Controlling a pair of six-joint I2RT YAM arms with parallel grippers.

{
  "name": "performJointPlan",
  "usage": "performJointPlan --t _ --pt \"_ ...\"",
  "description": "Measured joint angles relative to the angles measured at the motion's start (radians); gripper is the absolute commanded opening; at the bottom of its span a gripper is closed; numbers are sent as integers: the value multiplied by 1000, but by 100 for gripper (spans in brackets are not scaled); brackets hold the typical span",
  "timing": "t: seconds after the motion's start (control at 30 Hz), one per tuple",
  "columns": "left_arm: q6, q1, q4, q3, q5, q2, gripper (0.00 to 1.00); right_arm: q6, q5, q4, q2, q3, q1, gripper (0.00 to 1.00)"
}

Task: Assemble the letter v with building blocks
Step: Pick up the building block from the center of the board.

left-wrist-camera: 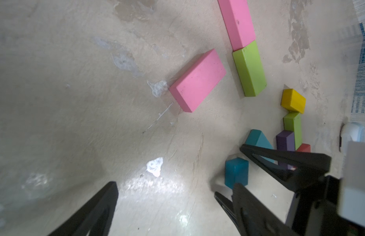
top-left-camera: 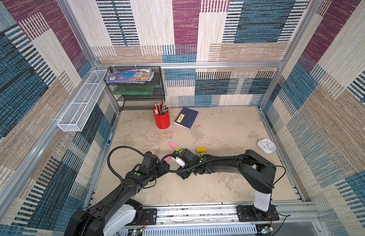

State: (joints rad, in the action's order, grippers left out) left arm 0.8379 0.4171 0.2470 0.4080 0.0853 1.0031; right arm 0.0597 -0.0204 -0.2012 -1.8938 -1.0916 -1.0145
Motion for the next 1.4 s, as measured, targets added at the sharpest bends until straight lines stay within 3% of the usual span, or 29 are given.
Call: performJointPlan --t 0.33,0.97,1.17,1.4 --pt "-18 -3 -48 43 14 95 90 45 52 -28 22 19 -8 69" --pt "-41 -22 -68 55 26 108 90 104 117 -82 6 -19 -20 26" --pt "-52 -24 -66 63 30 104 90 107 68 -141 80 -2 -6 24" --pt "-64 -25 -63 78 49 116 89 92 39 -120 175 10 80 24"
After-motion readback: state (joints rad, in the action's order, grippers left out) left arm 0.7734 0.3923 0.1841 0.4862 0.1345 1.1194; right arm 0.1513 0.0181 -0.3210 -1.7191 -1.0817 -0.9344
